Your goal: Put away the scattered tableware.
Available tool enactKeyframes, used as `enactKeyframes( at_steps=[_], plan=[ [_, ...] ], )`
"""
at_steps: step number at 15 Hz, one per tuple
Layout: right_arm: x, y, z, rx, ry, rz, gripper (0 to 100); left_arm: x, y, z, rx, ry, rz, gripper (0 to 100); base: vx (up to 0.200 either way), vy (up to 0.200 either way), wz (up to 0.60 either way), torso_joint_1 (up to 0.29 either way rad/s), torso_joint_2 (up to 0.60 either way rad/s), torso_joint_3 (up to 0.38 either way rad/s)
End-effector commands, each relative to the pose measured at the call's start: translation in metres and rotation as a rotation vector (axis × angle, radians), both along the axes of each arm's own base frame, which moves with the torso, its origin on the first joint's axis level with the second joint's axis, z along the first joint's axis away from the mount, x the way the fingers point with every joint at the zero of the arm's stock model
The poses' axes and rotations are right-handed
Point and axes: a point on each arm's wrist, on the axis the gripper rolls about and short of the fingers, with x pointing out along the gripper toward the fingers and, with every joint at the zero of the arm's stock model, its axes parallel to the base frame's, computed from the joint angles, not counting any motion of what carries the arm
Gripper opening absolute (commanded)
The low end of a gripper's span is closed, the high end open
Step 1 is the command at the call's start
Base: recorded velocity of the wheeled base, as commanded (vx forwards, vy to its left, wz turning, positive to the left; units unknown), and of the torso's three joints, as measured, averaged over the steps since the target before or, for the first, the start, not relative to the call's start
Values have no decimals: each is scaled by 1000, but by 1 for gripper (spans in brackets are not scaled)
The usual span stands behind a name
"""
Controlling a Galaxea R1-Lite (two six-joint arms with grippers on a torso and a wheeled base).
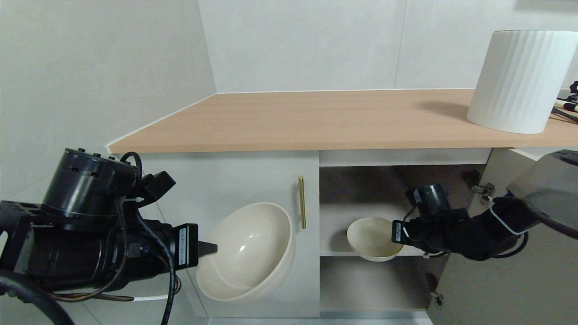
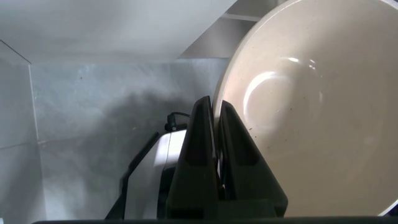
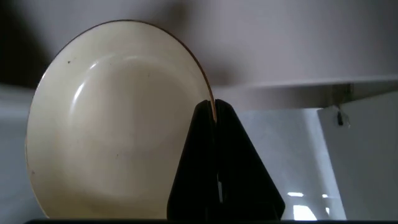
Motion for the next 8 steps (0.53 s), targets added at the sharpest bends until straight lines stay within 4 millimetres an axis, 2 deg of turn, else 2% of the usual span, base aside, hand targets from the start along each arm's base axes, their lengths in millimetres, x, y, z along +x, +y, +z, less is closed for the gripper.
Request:
enactKeyframes(
  at_steps=[1, 4, 6, 8],
  plan=[
    [13, 5, -24, -38, 27, 5, 0, 2, -1, -2, 4, 10, 0, 0, 0, 0, 0, 0, 0, 0],
    [35, 12, -36, -72, 17, -3, 0, 1, -1, -3, 7, 10, 0, 0, 0, 0, 0, 0, 0, 0],
    [39, 11, -51, -108, 28, -27, 0, 1, -1, -3, 13, 8, -8, 0, 0, 0, 0, 0, 0, 0],
    [47, 6, -54, -112, 21, -49, 0, 1, -1, -5, 25, 11, -20, 0, 0, 0, 0, 0, 0, 0]
  ],
)
